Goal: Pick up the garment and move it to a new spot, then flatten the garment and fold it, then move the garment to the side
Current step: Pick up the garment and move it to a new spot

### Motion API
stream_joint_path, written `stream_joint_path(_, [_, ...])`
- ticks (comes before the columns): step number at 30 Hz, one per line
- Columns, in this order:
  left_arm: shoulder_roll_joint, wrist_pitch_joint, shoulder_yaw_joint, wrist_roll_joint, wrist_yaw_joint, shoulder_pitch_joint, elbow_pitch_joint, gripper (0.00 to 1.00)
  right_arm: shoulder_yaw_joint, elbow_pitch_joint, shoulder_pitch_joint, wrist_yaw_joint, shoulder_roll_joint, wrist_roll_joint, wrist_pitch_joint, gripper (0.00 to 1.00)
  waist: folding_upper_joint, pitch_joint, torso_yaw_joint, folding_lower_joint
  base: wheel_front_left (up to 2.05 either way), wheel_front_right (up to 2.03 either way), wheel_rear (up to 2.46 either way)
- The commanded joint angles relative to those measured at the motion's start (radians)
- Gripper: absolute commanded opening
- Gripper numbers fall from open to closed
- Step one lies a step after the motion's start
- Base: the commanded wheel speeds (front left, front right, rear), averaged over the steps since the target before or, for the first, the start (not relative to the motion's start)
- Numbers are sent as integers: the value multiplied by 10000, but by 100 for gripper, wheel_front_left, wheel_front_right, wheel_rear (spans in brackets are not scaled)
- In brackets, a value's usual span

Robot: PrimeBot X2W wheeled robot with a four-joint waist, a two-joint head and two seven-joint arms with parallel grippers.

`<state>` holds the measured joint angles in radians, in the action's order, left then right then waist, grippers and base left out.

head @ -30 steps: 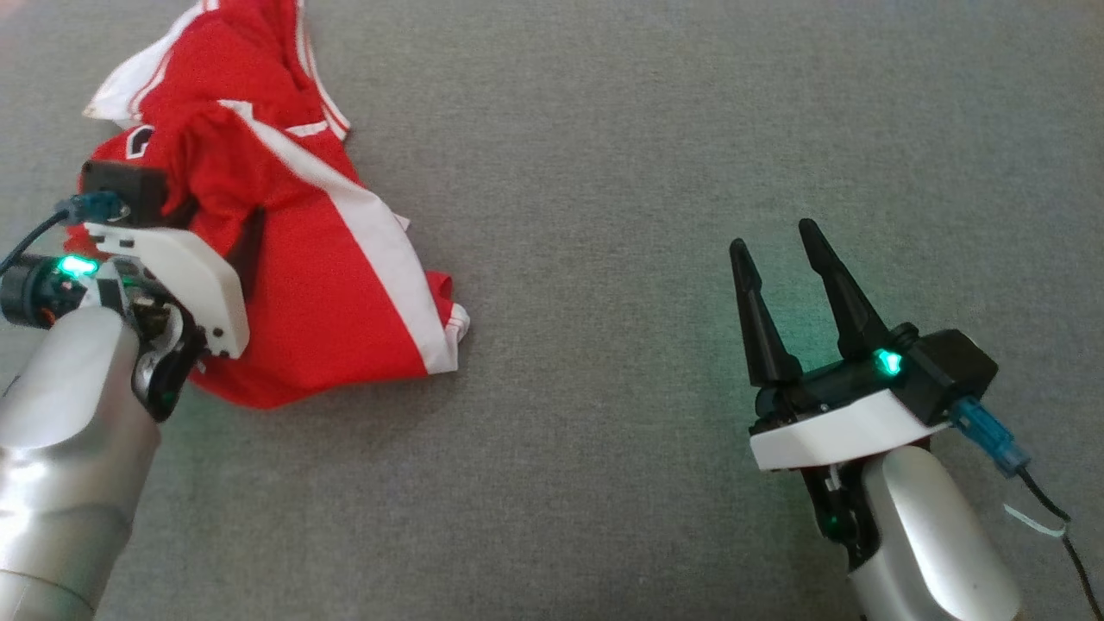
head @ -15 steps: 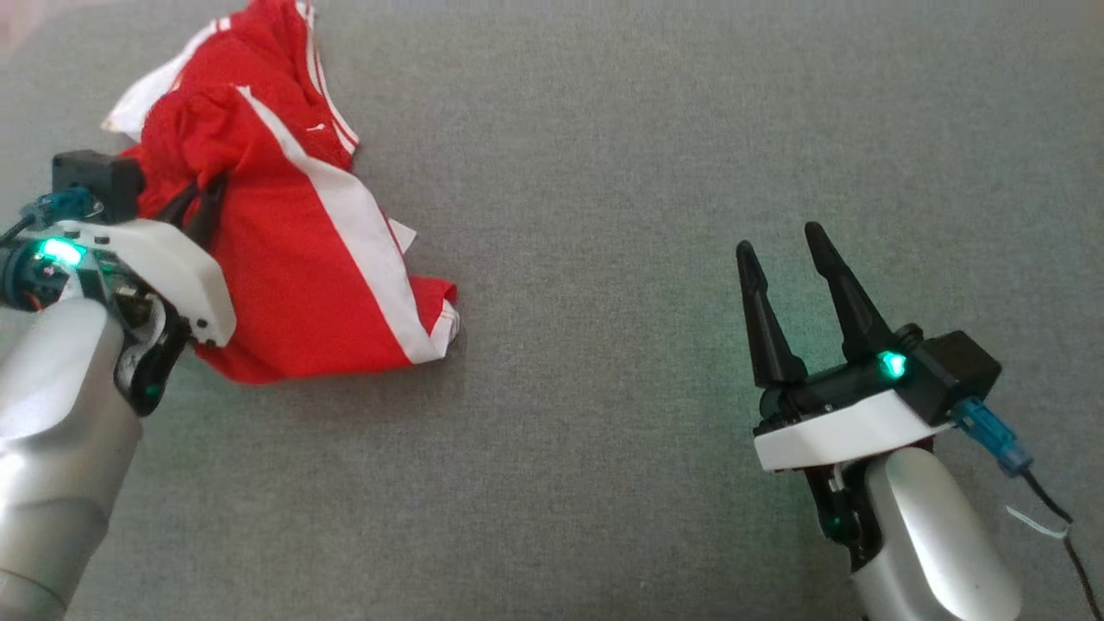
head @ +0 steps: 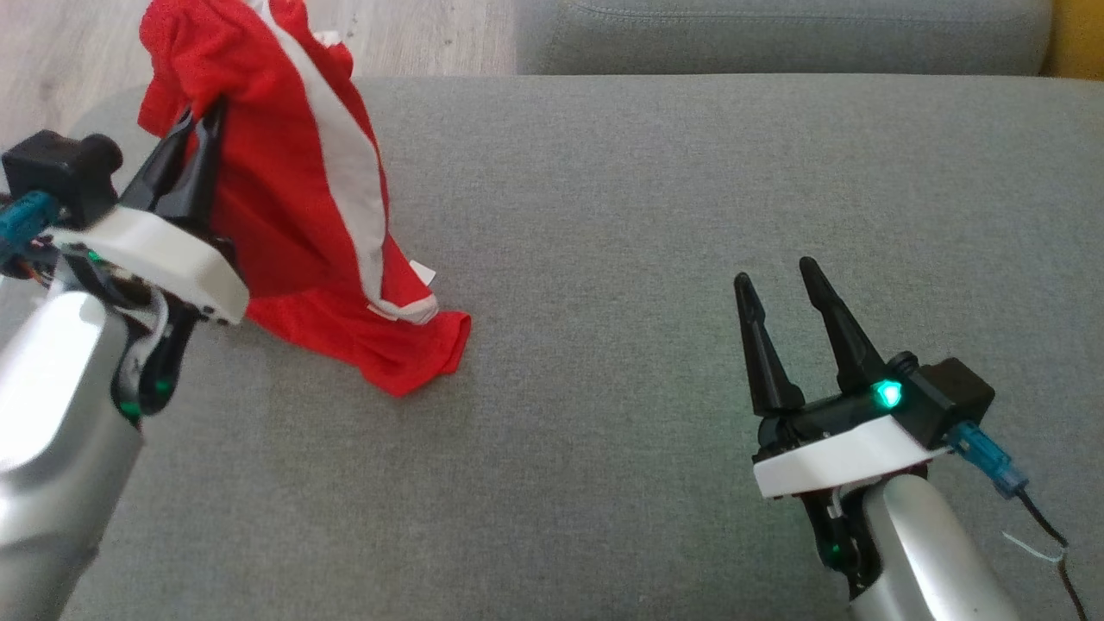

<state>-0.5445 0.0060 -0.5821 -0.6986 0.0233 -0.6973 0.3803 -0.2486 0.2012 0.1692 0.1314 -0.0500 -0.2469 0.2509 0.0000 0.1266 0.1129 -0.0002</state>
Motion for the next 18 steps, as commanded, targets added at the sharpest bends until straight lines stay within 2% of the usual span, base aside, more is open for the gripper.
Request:
stream_joint_path(1, [-553, -89, 540, -40, -145, -299, -536, 0, -199, -308, 167, -7, -3, -62, 109, 100, 0, -22, 17, 2, 0, 0, 0])
stream_joint_path(9, [-378, -145, 554, 2, -881, 176, -2451, 0, -293, -353, 245, -7, -3, -111, 109, 100, 0, 65, -252, 2, 0, 0, 0])
stream_joint_path(13, [70, -86, 250, 70, -992, 117, -3005, 0, -273, -429, 397, -7, -3, -158, 109, 100, 0, 191, -712, 2, 0, 0, 0])
stream_joint_path(18, [864, -94, -265, 192, -997, -140, -3149, 0, -190, -615, 611, -7, -3, -280, 109, 100, 0, 393, -1650, 2, 0, 0, 0])
